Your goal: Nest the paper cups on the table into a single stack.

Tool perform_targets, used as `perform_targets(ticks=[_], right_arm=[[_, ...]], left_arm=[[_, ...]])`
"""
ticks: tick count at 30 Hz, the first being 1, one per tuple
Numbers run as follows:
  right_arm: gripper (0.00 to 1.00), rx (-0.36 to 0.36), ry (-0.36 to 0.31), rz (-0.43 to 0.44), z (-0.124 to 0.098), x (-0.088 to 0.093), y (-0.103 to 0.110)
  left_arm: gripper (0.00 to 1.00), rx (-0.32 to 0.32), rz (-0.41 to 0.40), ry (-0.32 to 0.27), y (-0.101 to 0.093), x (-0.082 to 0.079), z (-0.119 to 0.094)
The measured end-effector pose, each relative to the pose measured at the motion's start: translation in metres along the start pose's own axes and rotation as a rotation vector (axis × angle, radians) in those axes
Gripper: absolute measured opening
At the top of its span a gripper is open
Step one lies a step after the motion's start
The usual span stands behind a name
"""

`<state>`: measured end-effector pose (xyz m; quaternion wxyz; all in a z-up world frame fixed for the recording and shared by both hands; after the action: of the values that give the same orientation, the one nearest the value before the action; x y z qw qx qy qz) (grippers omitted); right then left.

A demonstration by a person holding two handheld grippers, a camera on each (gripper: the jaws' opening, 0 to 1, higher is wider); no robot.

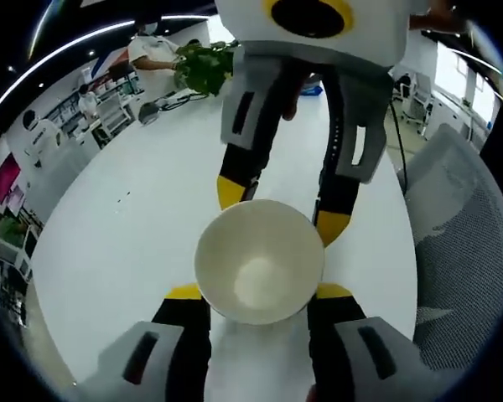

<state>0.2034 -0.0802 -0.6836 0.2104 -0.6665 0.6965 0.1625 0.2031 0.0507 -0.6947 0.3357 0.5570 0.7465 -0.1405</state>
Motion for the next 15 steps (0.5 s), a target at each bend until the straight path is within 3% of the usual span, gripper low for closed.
perform_targets(ticks=[6, 15], right_arm=[[0.32, 0.019, 0.004, 0.036, -0.002, 0.004, -0.022], [0.31, -0.003, 0.032, 0.041, 0.003, 0.018, -0.027]], left_arm=[[0.44, 0.010, -0.034, -0.006, 0.026, -0.005, 0.018], [0.44, 0.040, -0.026, 0.007, 0.017, -0.001, 0.030]])
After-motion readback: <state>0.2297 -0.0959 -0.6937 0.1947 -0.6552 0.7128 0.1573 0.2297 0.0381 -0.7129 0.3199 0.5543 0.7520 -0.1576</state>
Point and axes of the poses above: the point that each gripper's makers call its tool centre point, and the gripper's own axes: z roughly forward along the fingers, y roughly to its left, x roughly out of its underside, the point moved 10 cm from there along -z, roughly backward along the fingers, and after that the axes turned 5 degrees about -x, right-handed, at the moved point
